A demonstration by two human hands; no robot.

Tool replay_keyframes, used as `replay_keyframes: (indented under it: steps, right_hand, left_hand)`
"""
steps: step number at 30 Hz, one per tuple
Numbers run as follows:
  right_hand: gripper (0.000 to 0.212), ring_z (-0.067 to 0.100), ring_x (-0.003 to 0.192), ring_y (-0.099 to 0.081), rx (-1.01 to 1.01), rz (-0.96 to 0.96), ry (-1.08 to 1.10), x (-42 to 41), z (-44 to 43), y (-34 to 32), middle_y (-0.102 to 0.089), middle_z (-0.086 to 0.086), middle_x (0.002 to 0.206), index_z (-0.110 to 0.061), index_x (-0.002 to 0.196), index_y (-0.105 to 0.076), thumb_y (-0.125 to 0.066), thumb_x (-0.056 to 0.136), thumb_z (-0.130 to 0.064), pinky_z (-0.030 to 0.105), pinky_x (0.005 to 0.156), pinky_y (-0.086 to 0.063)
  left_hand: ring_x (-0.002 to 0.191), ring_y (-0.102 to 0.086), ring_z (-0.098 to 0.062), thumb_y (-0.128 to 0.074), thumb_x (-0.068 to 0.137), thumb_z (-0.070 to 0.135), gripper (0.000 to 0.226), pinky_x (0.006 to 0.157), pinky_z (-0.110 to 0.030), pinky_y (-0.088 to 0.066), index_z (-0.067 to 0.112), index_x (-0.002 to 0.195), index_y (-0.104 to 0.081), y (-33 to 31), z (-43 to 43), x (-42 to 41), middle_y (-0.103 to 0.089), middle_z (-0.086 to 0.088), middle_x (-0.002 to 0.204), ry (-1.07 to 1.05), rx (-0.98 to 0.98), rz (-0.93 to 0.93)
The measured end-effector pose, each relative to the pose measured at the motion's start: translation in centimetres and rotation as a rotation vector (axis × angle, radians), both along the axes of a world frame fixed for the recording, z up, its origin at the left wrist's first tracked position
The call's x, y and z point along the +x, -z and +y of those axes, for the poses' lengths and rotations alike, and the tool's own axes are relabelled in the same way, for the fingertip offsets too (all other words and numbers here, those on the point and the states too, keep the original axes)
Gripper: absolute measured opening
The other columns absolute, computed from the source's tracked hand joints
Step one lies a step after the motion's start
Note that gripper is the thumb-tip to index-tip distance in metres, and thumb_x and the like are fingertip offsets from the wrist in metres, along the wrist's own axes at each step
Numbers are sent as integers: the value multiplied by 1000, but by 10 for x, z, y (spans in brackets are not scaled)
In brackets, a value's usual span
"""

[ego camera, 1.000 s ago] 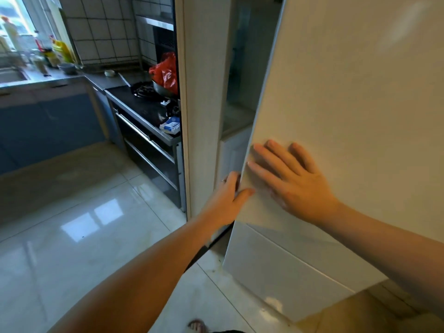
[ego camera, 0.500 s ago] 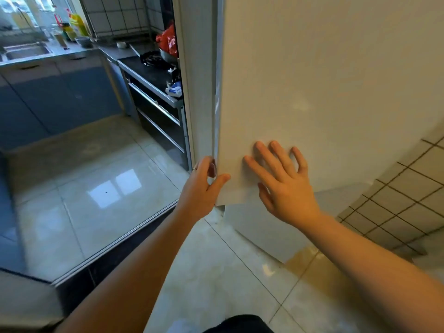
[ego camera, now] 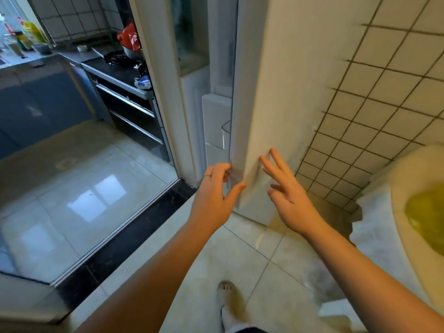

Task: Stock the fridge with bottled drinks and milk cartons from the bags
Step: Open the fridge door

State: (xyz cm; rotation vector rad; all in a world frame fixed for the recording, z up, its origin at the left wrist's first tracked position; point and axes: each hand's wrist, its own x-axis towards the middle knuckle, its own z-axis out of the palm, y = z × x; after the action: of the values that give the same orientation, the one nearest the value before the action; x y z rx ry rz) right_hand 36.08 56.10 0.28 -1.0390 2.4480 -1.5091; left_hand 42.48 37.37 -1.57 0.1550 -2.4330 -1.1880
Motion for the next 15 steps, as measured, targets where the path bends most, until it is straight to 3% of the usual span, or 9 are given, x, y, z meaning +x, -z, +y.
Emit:
replay_keyframes:
  steps: [3, 5, 9, 13, 15]
  right_hand:
    - [70, 1, 138, -36, -11, -142, 42, 16, 27, -5, -18, -26, 157, -47, 144, -36, -40, 89, -5, 37, 111, -37]
    - [71, -3, 131, -44, -47, -246, 70, 28, 45, -8, -24, -25, 156, -46, 145, -37, -38, 93, 2, 39, 111, -40]
    - [69, 0, 125, -52, -197, -416, 130, 46, 80, -12, -38, -19, 151, -51, 136, -43, -33, 95, 3, 37, 105, -46]
    - [61, 3, 128, -50, -277, -490, 151, 48, 124, -10, -42, -19, 149, -55, 128, -49, -34, 85, -14, 33, 97, -49]
    - [60, 5, 129, -50, -301, -516, 160, 44, 150, -6, -45, -19, 146, -54, 128, -51, -33, 88, -12, 32, 93, -49]
  left_hand:
    - [129, -44, -17, -66, 92, 33, 39, 106, -37, -45, 26, 125, -48, -2, 23, 10, -41, 0, 142, 30, -39, -22]
    - [135, -38, -10, -66, 93, 29, 38, 107, -34, -41, 27, 126, -48, -6, 44, 19, -38, 5, 149, 78, 18, -71]
    - [121, -44, 2, -65, 94, 27, 41, 104, -36, -47, 28, 130, -47, -9, 85, 28, -49, 16, 134, 157, 75, -117]
    - [124, -44, 1, -65, 93, 29, 44, 106, -37, -46, 32, 132, -45, -4, 133, 36, -46, 23, 131, 153, 156, -161]
    - [126, -46, 0, -67, 92, 29, 47, 106, -38, -46, 32, 132, -43, -3, 158, 38, -47, 22, 130, 126, 252, -182]
